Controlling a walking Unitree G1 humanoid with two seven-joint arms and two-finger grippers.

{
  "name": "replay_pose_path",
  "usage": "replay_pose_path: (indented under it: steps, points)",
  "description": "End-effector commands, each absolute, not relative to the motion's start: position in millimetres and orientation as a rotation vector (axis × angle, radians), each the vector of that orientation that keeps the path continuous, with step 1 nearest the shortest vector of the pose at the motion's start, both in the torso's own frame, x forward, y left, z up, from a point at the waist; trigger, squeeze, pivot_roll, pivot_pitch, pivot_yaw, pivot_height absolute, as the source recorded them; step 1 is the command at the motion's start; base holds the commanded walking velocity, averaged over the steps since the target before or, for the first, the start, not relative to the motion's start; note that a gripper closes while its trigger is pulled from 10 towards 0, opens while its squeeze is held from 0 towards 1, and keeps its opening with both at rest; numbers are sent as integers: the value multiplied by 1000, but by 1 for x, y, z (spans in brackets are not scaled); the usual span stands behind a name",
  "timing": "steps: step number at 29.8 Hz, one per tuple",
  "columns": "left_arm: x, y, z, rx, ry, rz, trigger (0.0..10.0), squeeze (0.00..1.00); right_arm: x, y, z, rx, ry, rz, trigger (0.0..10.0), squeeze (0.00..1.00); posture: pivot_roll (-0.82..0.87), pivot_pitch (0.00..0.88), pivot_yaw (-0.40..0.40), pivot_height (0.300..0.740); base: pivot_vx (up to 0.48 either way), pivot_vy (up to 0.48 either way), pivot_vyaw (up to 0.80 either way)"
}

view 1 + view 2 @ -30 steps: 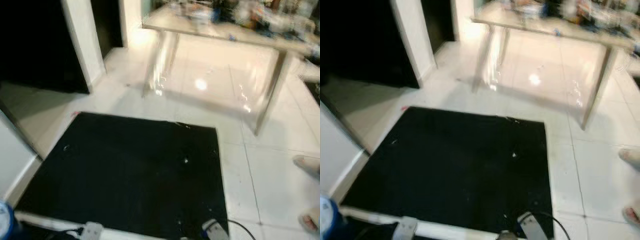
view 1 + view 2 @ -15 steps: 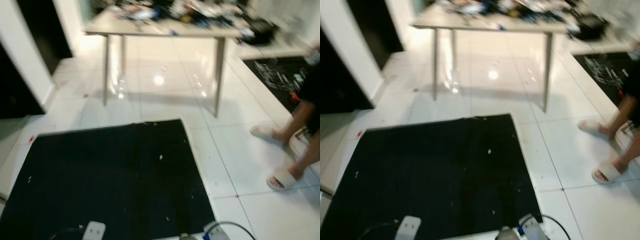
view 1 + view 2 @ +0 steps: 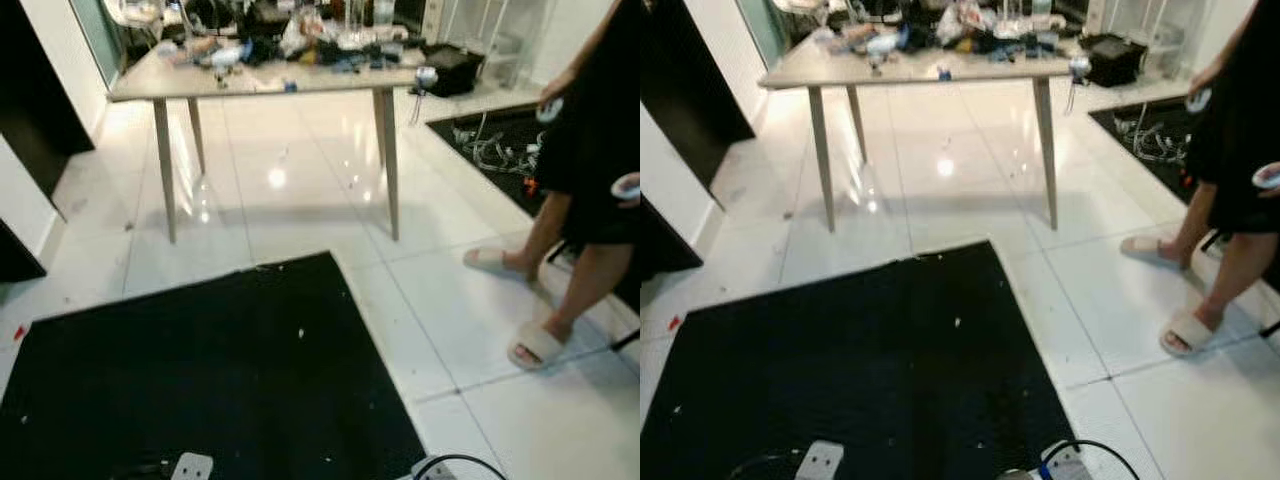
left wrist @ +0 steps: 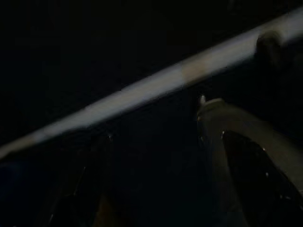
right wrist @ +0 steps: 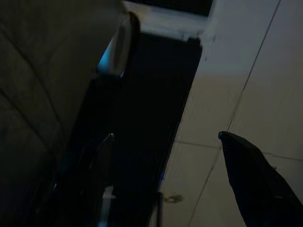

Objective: Picking trash to rubbish bin

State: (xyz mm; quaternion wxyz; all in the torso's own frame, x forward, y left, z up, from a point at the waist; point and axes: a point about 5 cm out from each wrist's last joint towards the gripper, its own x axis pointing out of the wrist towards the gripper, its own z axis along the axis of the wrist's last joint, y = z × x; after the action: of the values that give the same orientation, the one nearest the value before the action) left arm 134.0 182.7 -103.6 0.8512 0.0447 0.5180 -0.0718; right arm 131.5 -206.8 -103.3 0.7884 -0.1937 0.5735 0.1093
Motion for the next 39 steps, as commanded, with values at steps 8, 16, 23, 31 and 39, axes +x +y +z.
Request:
replay_pose_path:
  steps: [8,16,23,31,39]
  points:
    - [126,191,-105,105,1110,-140,10000,0,135,-198,-104,-406,1227,255,10000,0,-113,43,106,740,346,0,-100]
    - [127,190,-105,112,1110,-151,10000,0,132,-199,-104,-392,1228,234,10000,0,-120,47,113,740,349,0,-800]
    - [145,193,-98,100,1041,-133,10000,0,160,-238,-86,-262,1102,-107,10000,0,-130,61,114,740,349,0,-57]
    - [212,199,-63,58,775,-105,10000,0,250,-295,-9,-183,660,-342,10000,0,-153,58,115,740,355,0,0]
    - [302,184,19,-30,303,-179,10000,0,337,-284,95,-120,179,-217,10000,0,-168,53,109,740,480,0,0]
